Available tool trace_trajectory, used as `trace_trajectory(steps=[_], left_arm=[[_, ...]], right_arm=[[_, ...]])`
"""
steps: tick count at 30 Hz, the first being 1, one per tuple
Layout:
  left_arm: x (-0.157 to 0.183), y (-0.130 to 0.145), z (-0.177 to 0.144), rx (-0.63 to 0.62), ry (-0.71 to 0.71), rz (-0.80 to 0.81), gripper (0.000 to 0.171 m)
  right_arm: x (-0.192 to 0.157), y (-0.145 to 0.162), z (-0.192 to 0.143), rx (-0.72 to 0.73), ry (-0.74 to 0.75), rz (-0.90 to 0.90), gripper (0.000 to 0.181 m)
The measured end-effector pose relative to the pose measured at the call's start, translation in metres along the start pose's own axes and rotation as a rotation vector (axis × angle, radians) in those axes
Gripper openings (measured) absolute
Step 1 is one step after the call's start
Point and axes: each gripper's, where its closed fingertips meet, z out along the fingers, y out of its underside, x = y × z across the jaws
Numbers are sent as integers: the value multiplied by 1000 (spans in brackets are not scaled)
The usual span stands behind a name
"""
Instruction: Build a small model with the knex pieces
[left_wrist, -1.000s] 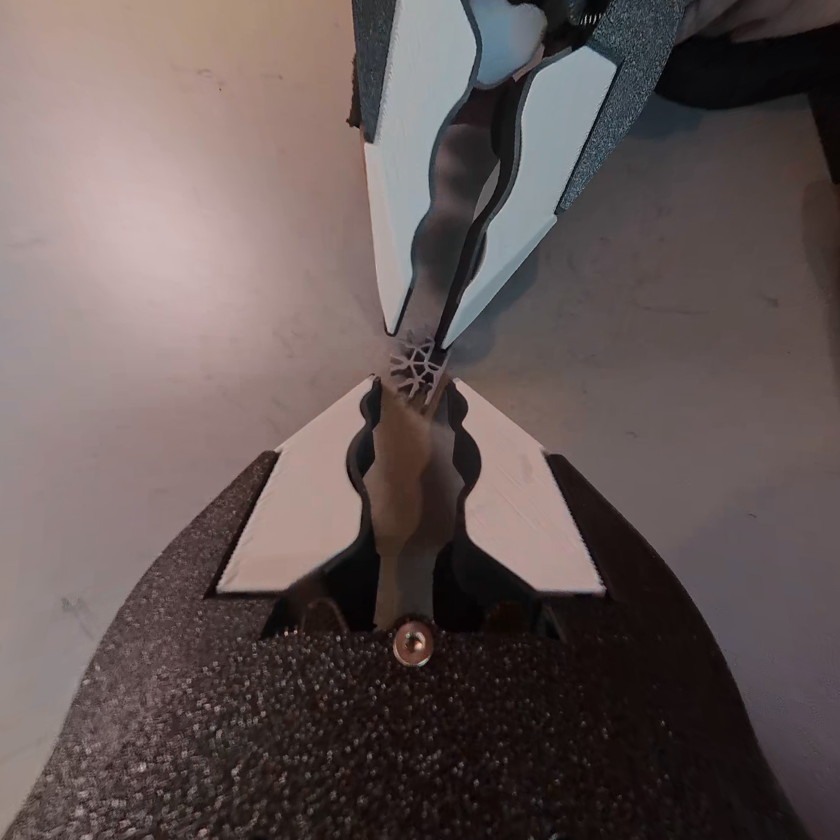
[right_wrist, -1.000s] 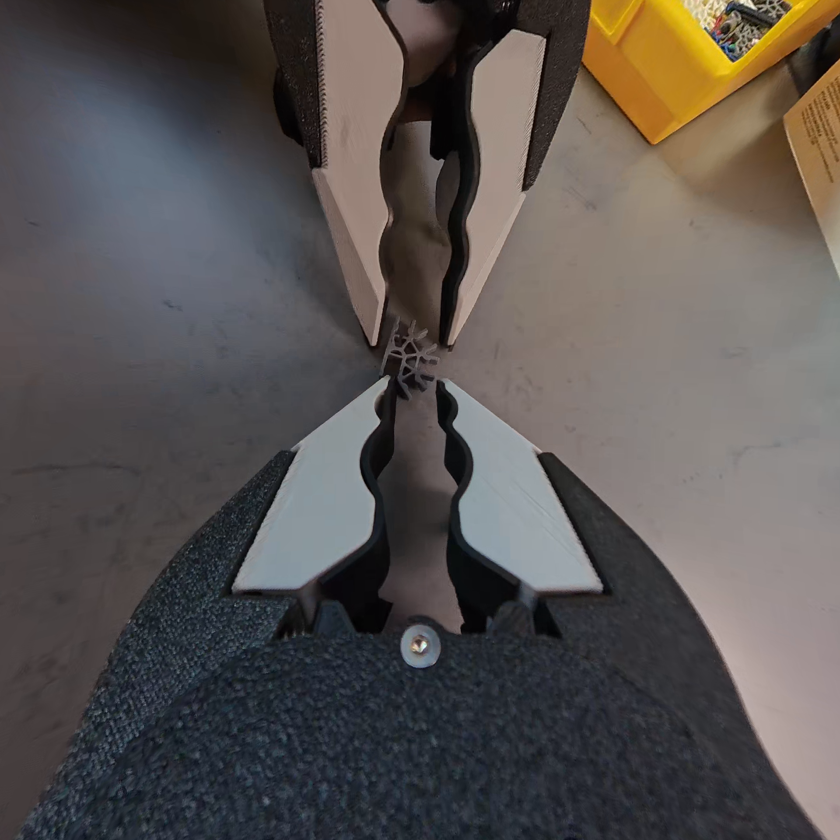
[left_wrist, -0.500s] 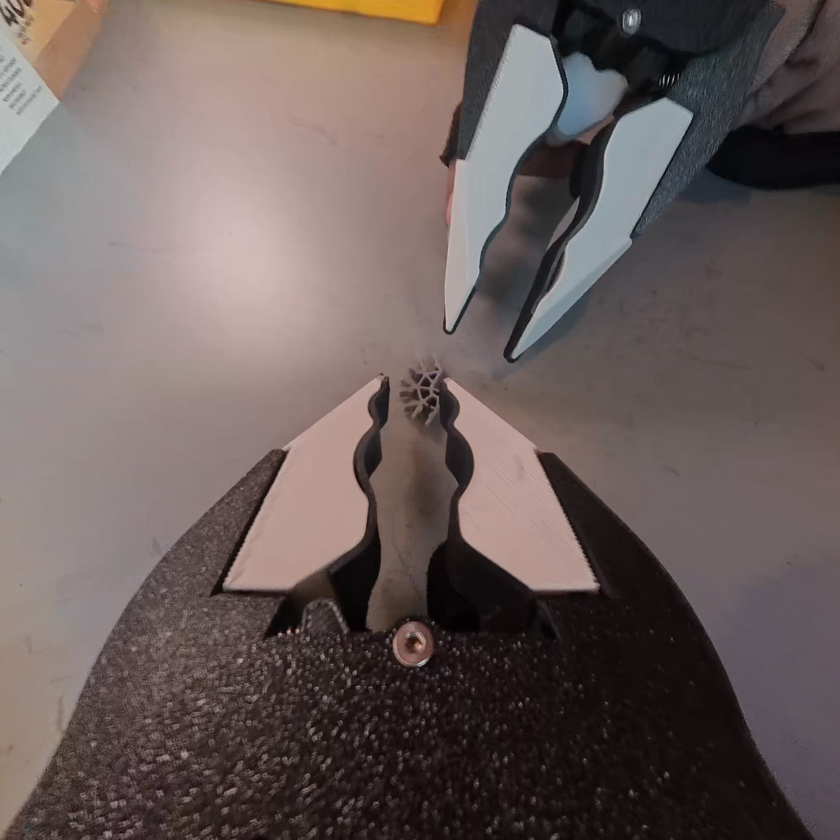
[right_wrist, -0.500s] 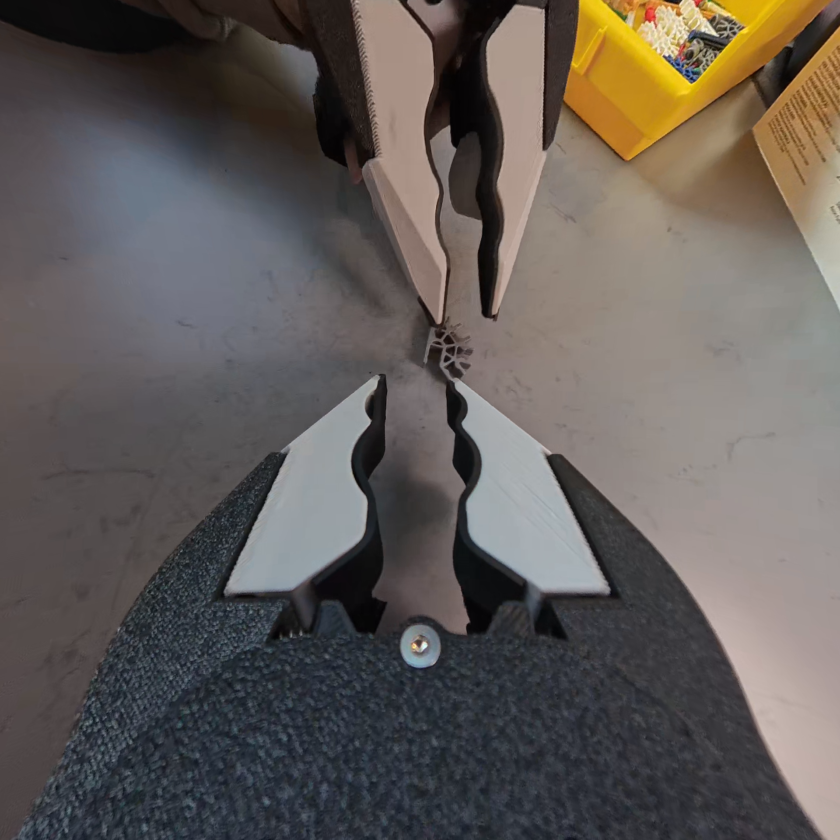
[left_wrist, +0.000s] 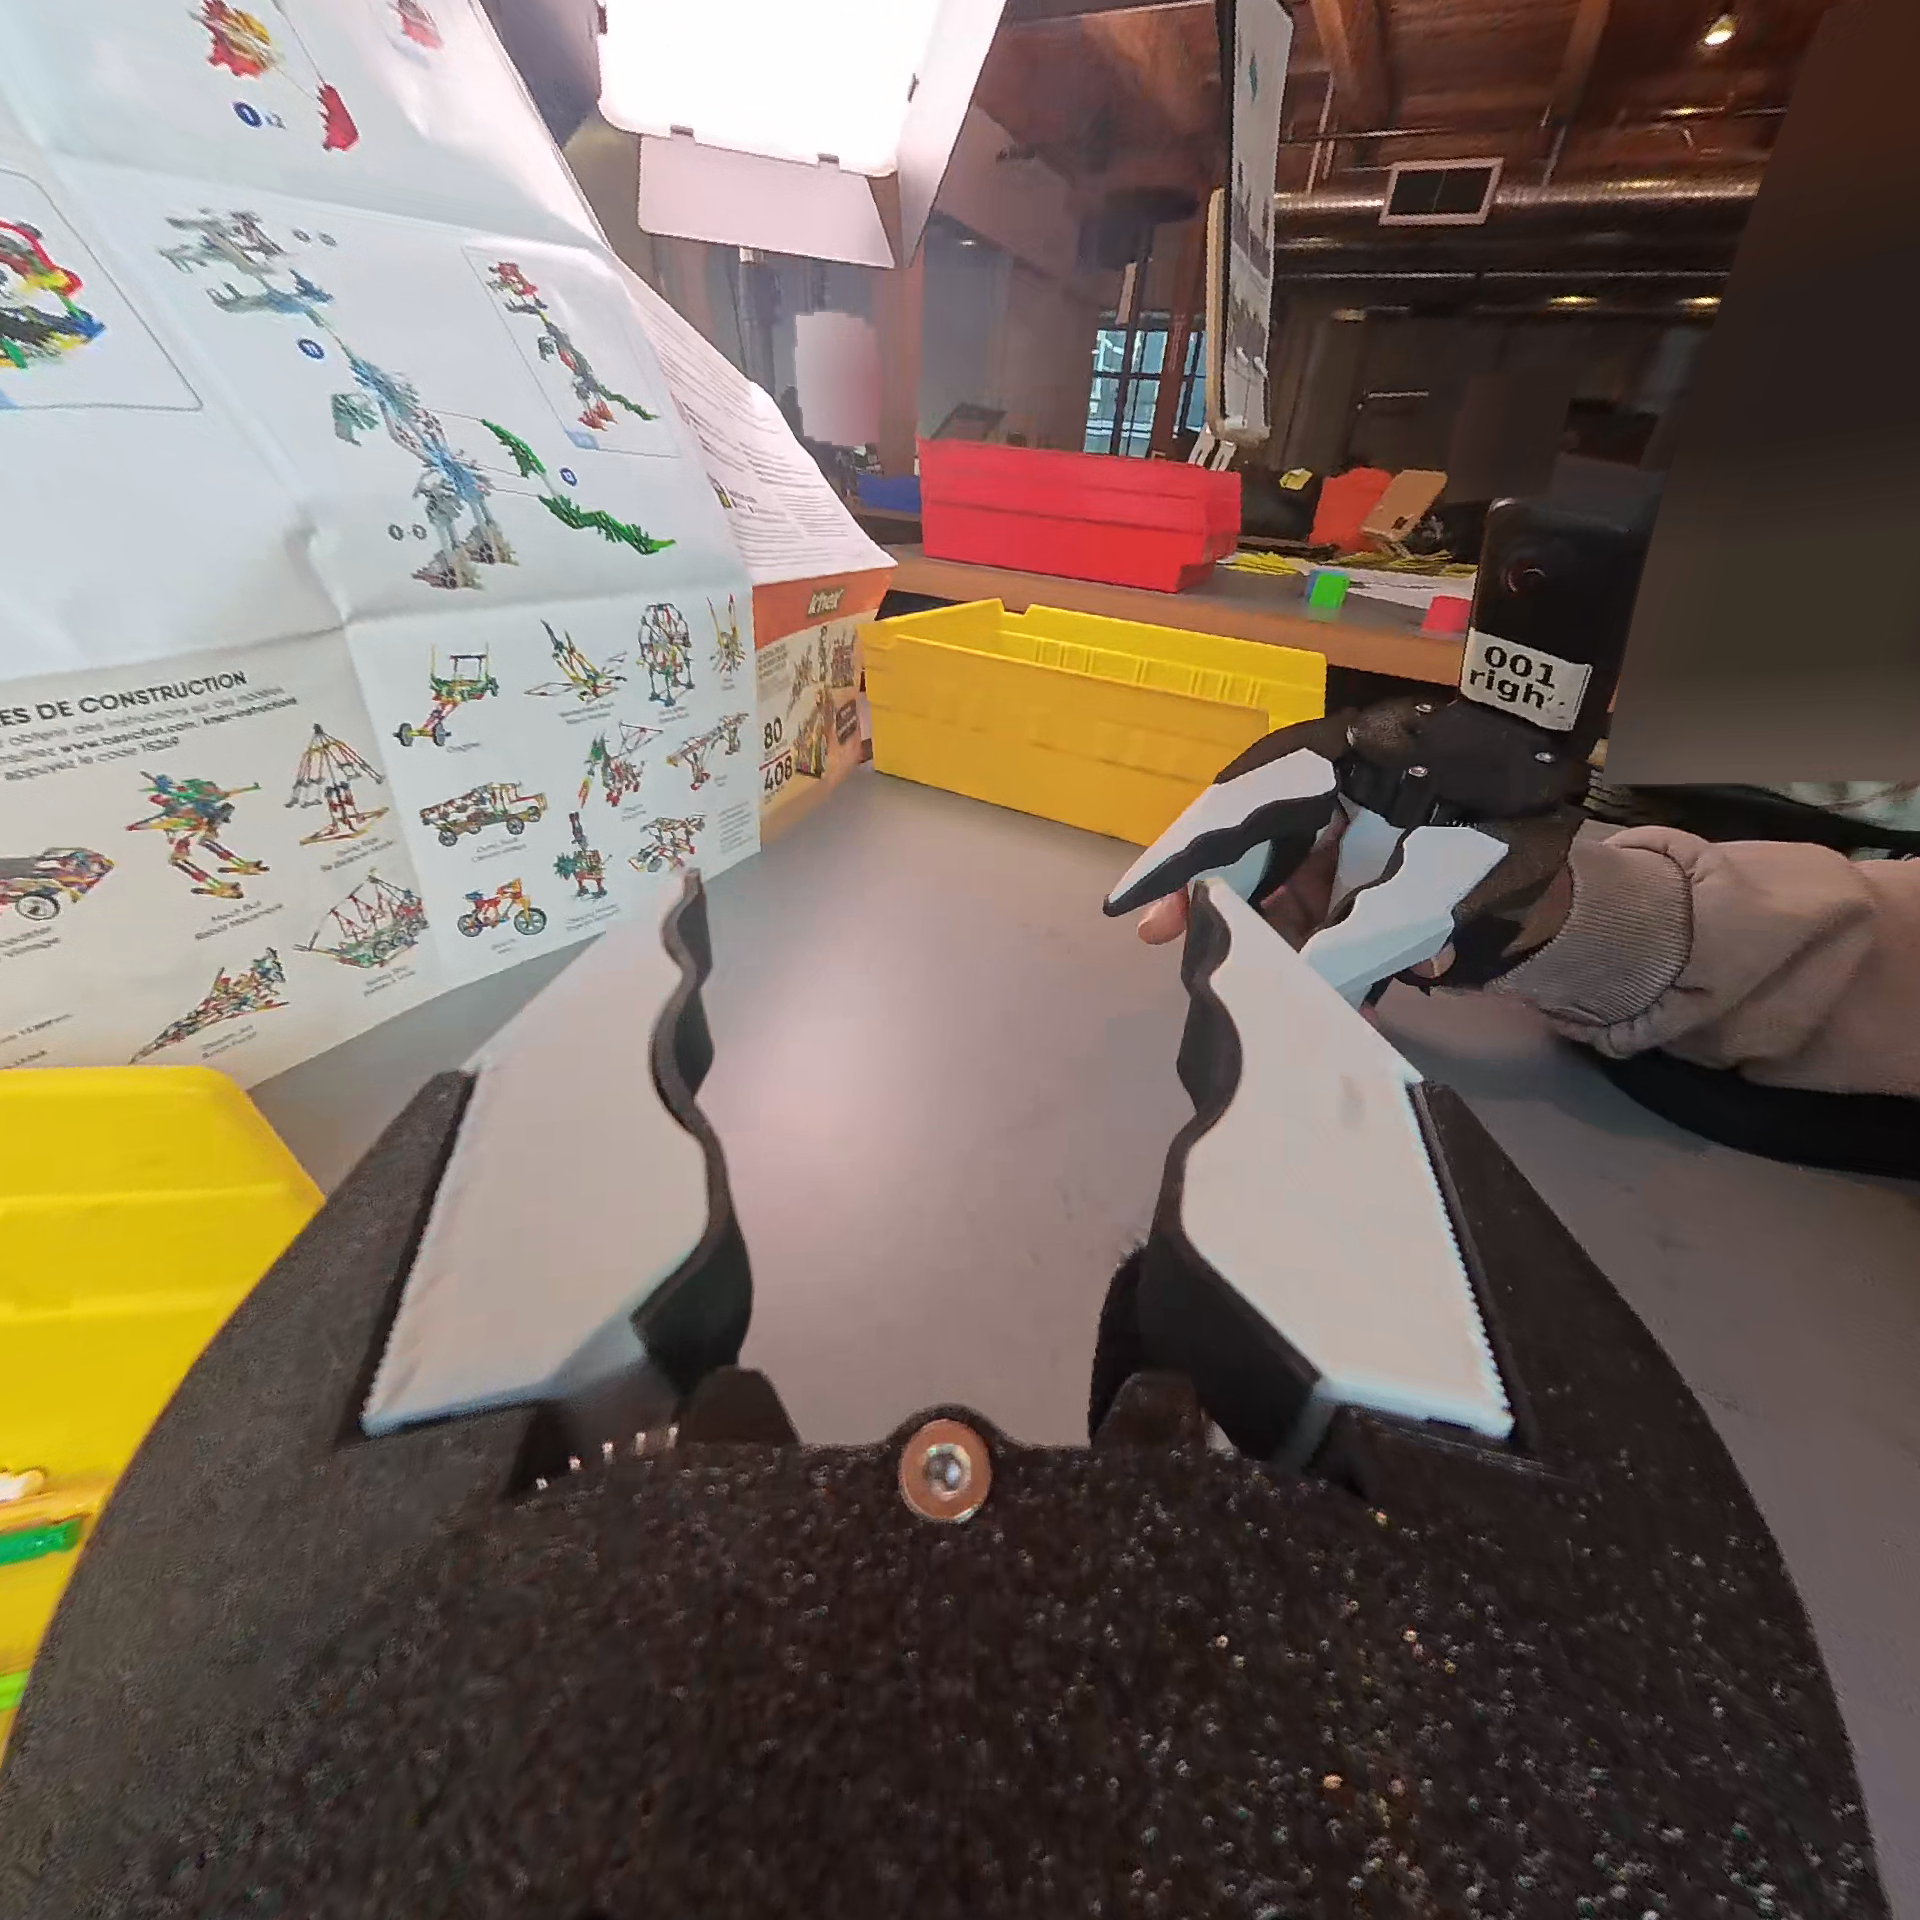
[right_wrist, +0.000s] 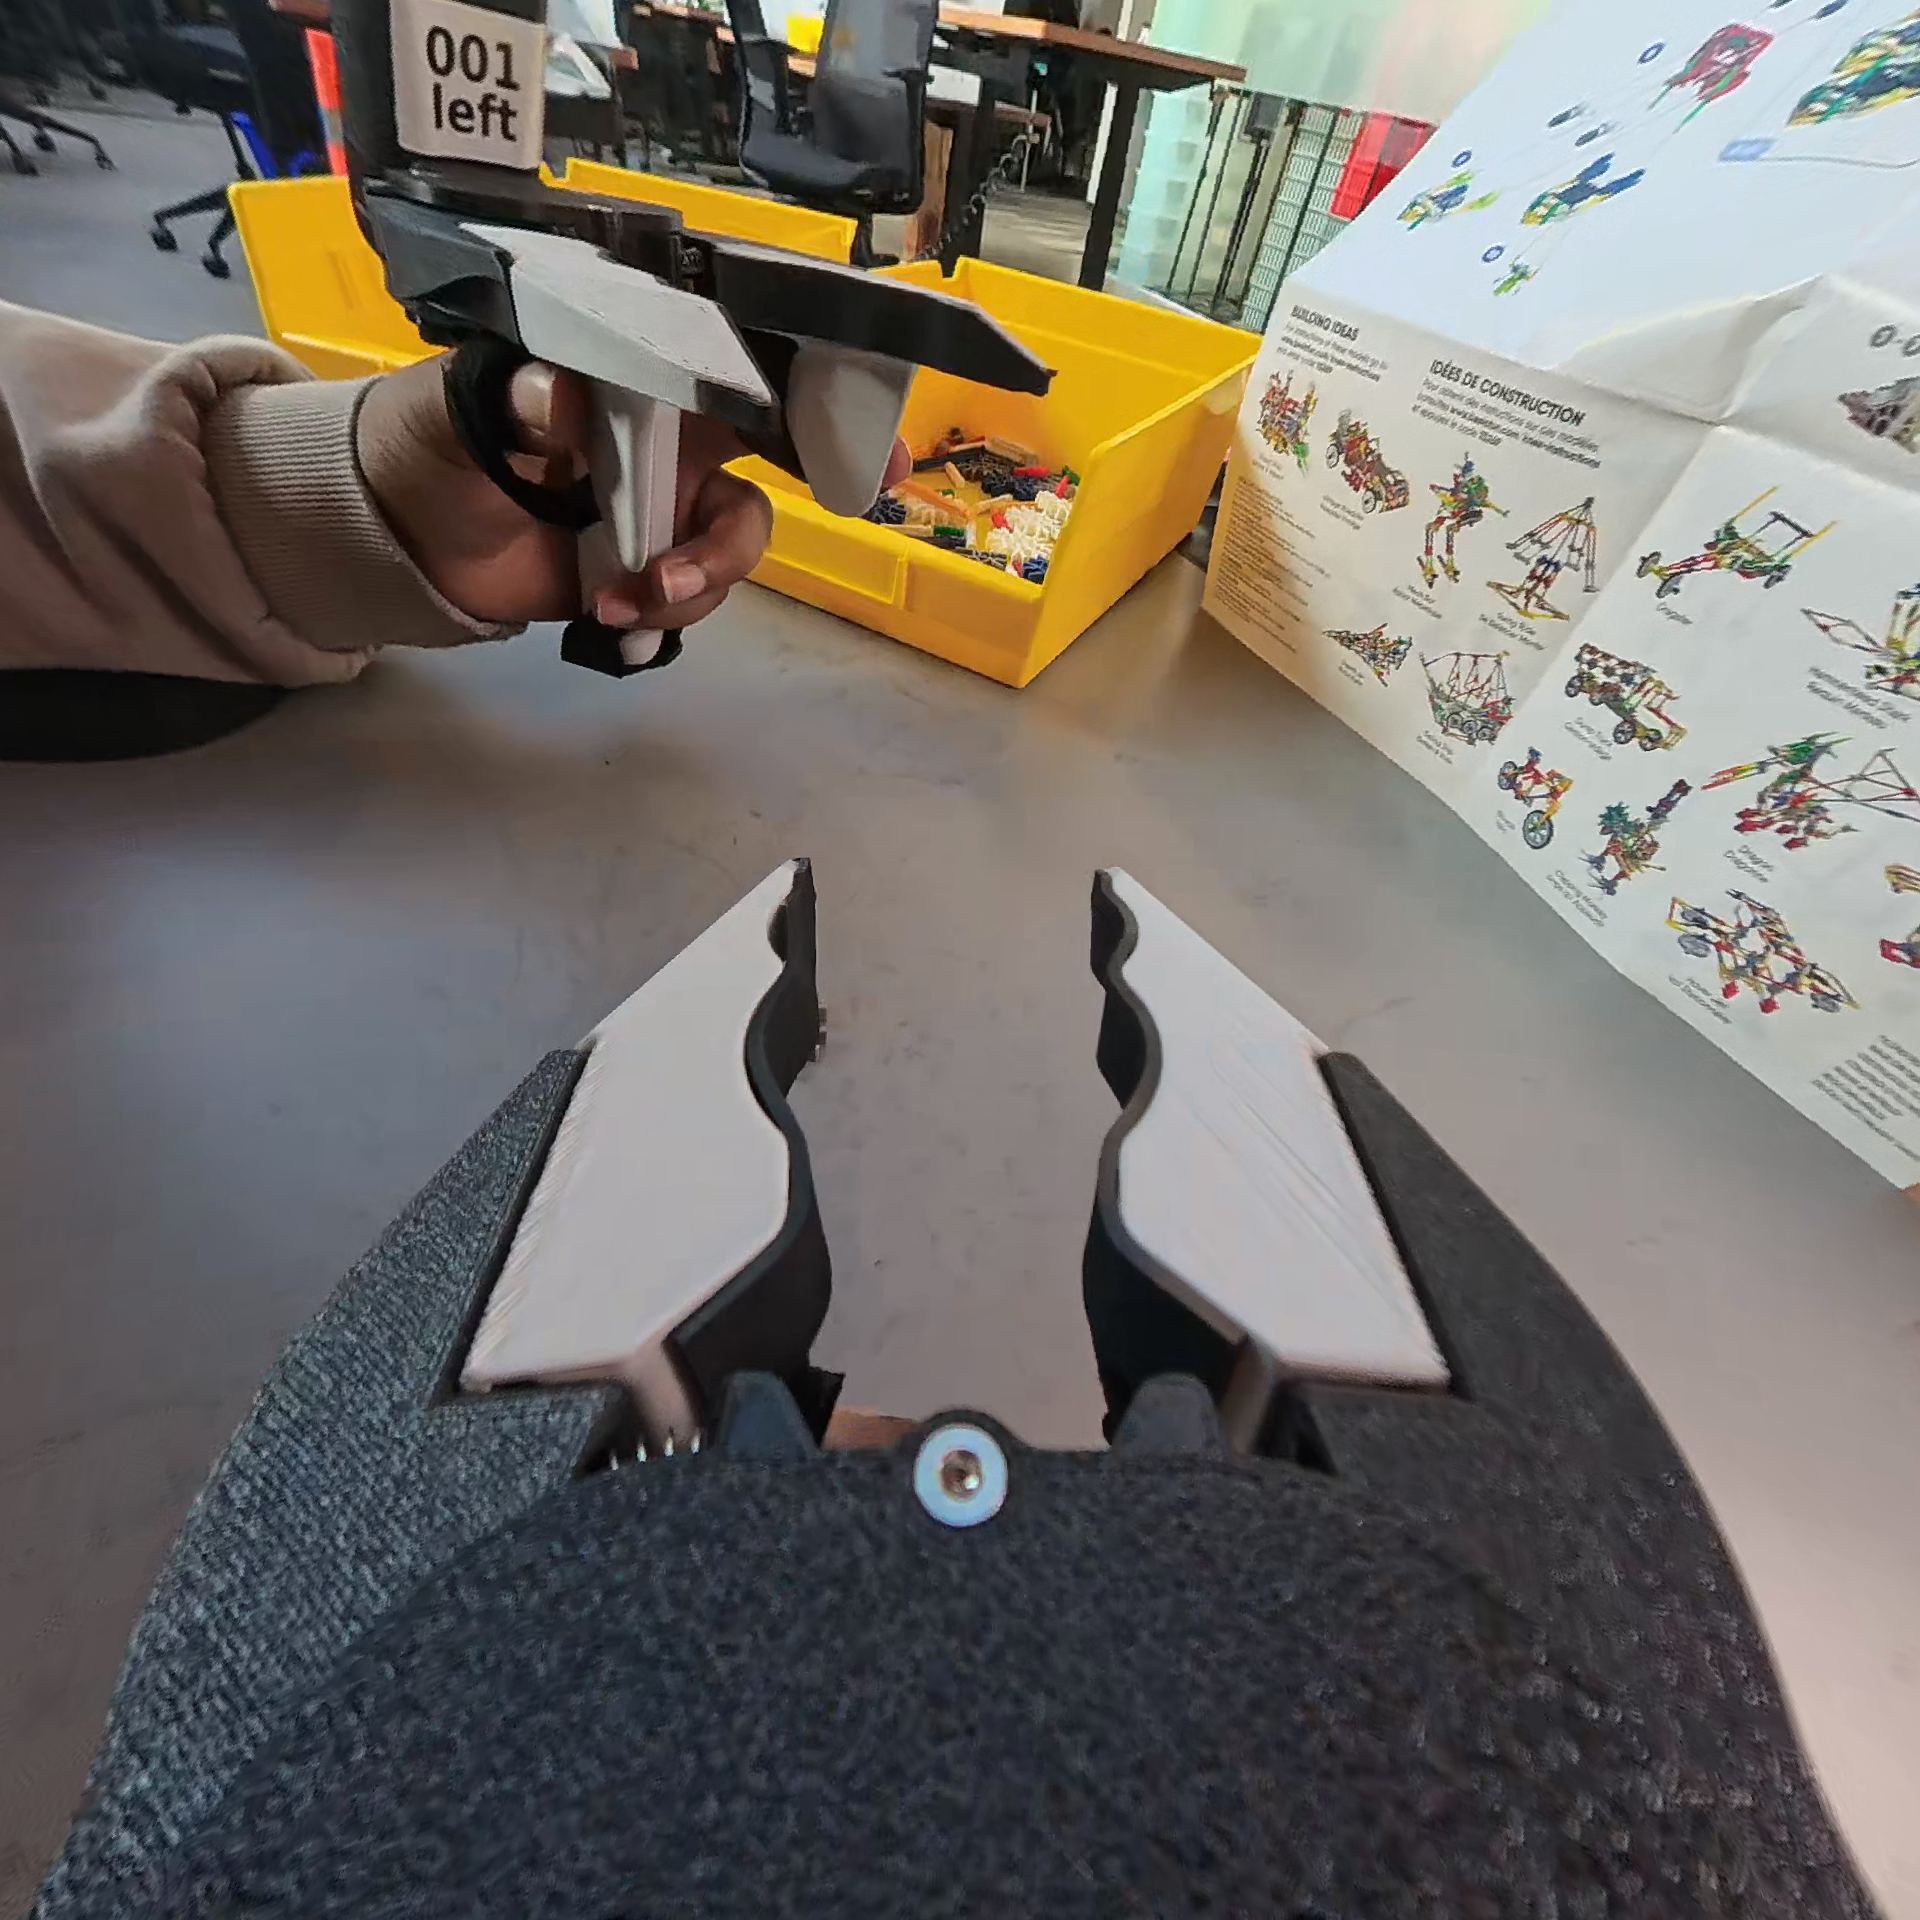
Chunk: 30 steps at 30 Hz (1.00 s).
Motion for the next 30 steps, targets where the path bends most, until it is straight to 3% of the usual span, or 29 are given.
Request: trace_trajectory(steps=[6, 11, 30], left_arm=[[-13, 5, -5, -6, -54, 48, 48], [-16, 7, -5, -16, -108, 187, 39], [-38, 23, -9, -100, -177, 117, 33]], right_arm=[[5, -1, -1, 10, 20, 17, 57], [3, -3, 0, 18, 21, -8, 53], [3, -2, -1, 14, 22, -2, 42]])
